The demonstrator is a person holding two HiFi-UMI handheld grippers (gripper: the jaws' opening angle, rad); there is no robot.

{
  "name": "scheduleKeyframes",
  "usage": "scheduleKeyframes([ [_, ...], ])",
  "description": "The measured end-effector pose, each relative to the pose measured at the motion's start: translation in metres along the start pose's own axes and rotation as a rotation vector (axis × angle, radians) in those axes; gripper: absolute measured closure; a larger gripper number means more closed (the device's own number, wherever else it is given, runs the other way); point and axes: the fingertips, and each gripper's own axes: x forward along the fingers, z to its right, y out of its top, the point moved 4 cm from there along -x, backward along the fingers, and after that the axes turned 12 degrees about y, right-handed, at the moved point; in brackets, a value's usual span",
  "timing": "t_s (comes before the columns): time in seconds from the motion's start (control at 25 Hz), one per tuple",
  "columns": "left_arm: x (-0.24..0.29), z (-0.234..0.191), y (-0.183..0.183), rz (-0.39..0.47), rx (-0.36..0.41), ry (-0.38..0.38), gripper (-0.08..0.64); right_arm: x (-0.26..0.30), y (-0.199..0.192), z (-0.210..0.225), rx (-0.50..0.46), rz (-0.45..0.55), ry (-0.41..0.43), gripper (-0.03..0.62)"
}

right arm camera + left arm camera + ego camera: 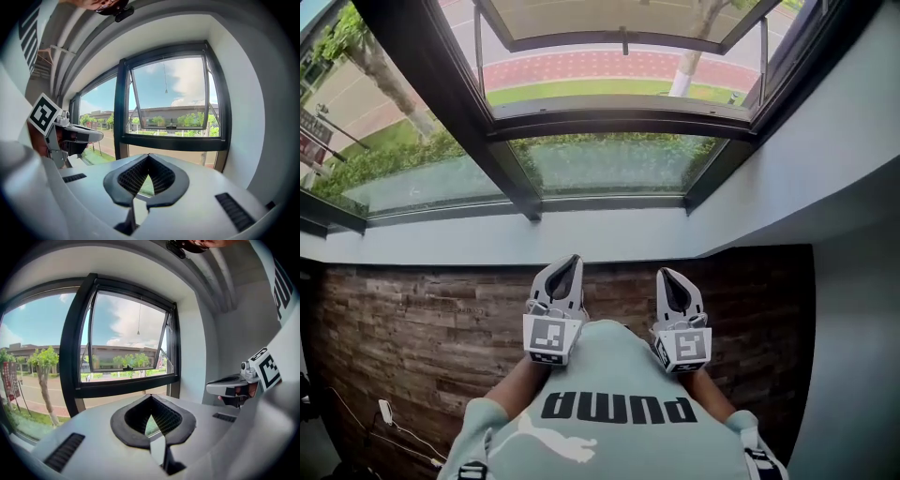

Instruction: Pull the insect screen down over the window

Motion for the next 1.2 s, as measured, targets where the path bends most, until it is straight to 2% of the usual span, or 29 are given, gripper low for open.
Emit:
scheduleKeyframes([
  [0.12, 0.031, -0.027, 0.015, 0.023, -0.009, -0.030, 0.548, 0.034, 0.023, 0.011, -0.029, 0.001, -0.037, 0.588],
  [0.36, 0.078, -0.094, 0.028, 0.029, 0.001, -0.034, 0.548, 0.105, 0.052, 0.014, -0.059, -0.010, -0.074, 0.588],
  [0.56, 0.116, -0.132, 0.060, 0.046, -0.013, -0.104, 0.546, 0.146, 0.091, 0.024, -0.117, -0.005, -0.102, 0.588],
  [0.64, 0.129, -0.143, 0.072, 0.052, 0.004, -0.120, 0.546, 0.158, 0.105, 0.030, -0.140, 0.002, -0.102, 0.588],
  [0.84, 0.160, -0.149, 0.096, 0.078, 0.136, -0.119, 0.545, 0.177, 0.139, 0.060, -0.244, 0.052, -0.084, 0.588],
  [0.96, 0.175, -0.155, 0.136, 0.120, 0.213, -0.080, 0.536, 0.186, 0.182, 0.084, -0.338, 0.092, -0.054, 0.588],
  [1.12, 0.190, -0.162, 0.201, 0.143, 0.371, -0.030, 0.409, 0.192, 0.250, 0.113, -0.499, 0.146, -0.034, 0.588],
  [1.2, 0.198, -0.164, 0.229, 0.175, 0.424, 0.012, 0.396, 0.193, 0.281, 0.132, -0.603, 0.160, -0.050, 0.588],
])
